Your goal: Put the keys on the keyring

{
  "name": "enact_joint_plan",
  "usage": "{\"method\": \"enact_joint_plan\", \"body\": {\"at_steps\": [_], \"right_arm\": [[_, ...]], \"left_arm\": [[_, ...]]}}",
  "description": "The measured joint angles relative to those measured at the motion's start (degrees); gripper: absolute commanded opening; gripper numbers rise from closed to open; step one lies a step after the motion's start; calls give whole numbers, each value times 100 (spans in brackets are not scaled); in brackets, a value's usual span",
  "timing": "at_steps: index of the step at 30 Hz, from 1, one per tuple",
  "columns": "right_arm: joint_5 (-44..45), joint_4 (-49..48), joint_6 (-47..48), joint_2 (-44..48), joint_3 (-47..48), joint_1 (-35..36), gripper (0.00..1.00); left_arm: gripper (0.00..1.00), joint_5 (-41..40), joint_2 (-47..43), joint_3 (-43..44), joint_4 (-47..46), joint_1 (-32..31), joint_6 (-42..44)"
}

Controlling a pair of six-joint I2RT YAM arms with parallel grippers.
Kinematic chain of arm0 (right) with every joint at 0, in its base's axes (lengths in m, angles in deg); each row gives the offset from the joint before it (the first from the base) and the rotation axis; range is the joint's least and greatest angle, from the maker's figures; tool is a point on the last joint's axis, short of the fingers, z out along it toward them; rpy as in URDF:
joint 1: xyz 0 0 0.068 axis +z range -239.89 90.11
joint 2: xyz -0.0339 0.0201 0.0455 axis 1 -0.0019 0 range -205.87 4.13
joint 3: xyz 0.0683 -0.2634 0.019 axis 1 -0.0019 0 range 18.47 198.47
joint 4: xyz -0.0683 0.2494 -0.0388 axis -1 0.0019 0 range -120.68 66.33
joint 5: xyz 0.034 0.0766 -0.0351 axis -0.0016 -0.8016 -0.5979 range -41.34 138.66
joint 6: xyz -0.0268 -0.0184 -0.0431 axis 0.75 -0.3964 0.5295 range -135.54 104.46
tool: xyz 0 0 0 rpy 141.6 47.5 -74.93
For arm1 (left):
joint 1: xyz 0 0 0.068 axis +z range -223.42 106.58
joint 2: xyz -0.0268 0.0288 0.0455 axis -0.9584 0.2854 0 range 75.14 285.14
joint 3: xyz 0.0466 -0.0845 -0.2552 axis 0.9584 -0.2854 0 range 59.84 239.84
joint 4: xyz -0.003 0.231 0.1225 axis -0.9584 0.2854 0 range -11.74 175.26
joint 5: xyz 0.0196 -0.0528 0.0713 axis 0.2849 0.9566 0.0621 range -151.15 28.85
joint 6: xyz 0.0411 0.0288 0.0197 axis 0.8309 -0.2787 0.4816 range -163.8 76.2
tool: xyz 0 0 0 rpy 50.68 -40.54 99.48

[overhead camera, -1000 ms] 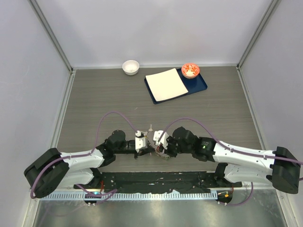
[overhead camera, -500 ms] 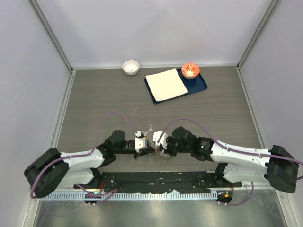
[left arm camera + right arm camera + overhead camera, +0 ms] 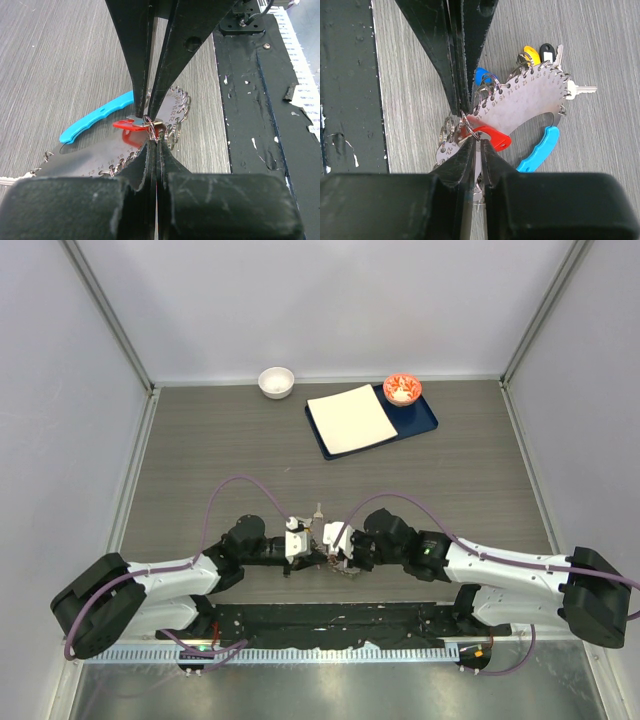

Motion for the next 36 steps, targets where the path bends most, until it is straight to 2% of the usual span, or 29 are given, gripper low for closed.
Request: {"method": "enact_joint_plan", "body": {"at_steps": [10, 36], "right_arm": [[-144, 2, 52, 0, 0, -15, 1], [-529, 260, 149, 0, 227, -20, 1]], "left_arm": [[0, 39, 0, 0, 4, 0, -2], [0, -105, 0, 2, 120, -7, -4]]}}
